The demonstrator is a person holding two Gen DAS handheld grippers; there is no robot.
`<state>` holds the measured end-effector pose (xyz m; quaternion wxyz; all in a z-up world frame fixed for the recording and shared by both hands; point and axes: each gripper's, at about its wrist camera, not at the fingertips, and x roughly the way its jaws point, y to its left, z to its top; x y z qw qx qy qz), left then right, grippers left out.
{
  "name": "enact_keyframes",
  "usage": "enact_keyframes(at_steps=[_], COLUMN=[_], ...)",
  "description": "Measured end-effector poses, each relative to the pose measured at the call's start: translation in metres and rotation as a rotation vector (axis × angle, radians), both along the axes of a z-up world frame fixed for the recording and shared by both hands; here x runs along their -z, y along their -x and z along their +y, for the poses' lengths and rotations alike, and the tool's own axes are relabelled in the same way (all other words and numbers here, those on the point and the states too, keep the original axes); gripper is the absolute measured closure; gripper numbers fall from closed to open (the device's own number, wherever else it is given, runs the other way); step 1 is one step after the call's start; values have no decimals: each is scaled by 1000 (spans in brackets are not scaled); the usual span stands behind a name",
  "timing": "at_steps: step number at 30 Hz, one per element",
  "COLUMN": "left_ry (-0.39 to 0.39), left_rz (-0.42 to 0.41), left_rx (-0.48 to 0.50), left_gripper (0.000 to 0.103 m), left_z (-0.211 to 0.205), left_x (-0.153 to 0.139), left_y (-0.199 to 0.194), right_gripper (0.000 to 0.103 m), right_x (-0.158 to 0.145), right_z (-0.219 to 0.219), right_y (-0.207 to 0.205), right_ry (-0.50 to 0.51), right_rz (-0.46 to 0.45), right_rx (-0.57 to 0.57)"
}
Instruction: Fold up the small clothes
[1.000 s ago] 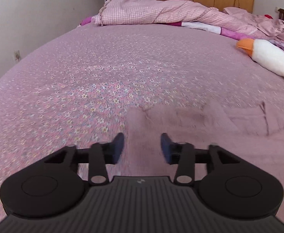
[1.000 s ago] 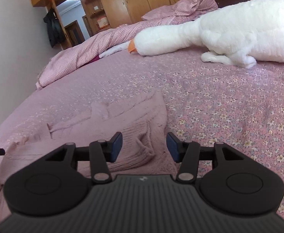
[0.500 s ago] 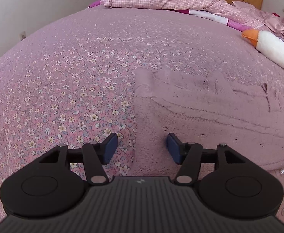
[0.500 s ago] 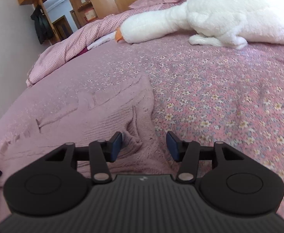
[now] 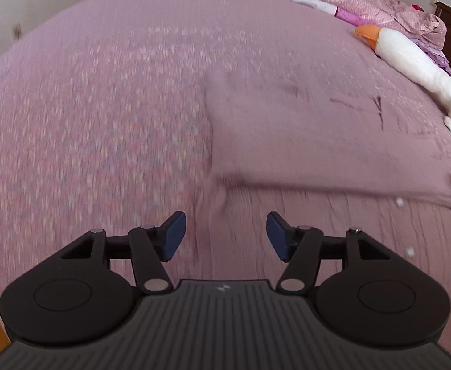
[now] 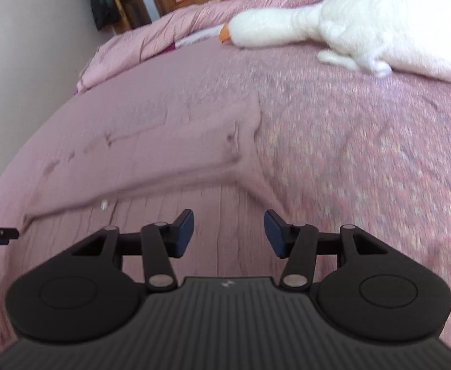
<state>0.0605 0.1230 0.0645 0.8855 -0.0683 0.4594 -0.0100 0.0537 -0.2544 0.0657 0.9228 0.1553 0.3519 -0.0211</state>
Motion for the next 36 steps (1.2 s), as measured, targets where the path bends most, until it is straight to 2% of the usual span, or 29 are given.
enact_keyframes(at_steps=[5,13,17,26,33,36], left_ry=[-19,-47,-54,-57,-75,-58], left_rz=[58,117,145,138,120,115], left_rx=[22,53,68,98,164,168], left_gripper=[37,37,36,33,31,32], left_z=[-8,-18,-18,-13,-19,-19], left_x=[4,13,15,17,17,13], left_y=[29,63,72,96,108,112], right_gripper=[50,50,50,51,48,48], right_x=[10,0,1,4,0,-2], right_z=[2,0,-3,-14,-3,-2], right_y=[22,28,44,84,94,91], right_ry=[10,51,87,54,46,-11], right_rz=[42,44,79,139,145,139], right_rx=[-38,-81,-74,-33,-95,-117])
